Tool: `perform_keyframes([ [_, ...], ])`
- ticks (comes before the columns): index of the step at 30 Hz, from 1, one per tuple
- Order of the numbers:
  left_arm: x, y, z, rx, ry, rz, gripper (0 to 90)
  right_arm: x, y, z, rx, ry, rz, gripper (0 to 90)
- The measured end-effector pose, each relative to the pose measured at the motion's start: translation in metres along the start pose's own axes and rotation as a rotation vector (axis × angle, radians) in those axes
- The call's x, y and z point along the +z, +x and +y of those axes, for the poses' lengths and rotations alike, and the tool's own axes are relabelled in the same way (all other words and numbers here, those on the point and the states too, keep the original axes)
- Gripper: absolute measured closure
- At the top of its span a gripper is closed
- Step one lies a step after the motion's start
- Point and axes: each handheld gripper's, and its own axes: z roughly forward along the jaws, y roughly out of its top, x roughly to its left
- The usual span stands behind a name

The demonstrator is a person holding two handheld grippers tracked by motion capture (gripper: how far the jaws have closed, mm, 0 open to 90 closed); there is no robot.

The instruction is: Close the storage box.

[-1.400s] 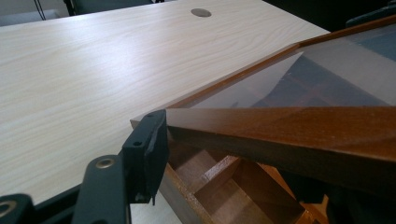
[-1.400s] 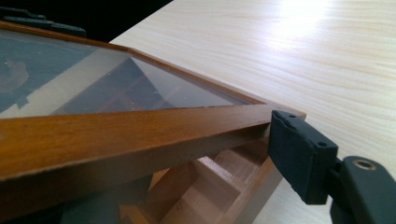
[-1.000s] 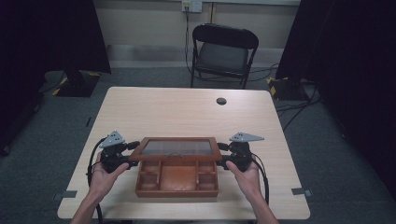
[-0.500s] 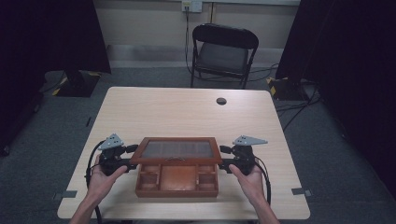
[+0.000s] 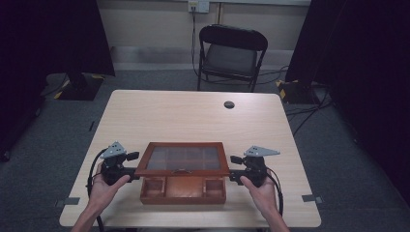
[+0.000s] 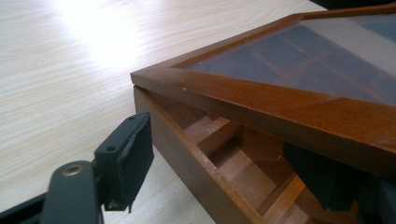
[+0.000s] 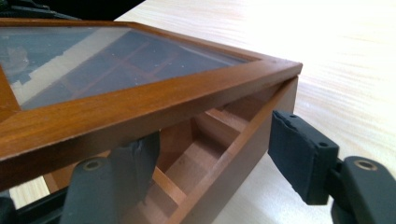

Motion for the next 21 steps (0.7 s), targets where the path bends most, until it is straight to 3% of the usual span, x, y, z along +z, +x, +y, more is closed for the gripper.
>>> perform_keyframes([
  [11,-0.008,0.007,-0.008,-0.003,0.011,0.032,23.0,-0.007,-0.004,-0.008,0.006,-0.007,-0.008,33.3],
  [14,-0.009,0.009,-0.011,-0.025,0.017,0.04,23.8,-0.006,-0.004,-0.01,-0.006,0.013,-0.014,33.0],
  [21,-0.009,0.012,-0.015,-0.019,0.033,0.053,23.8,-0.005,-0.007,-0.016,0.002,0.023,-0.023,33.1],
])
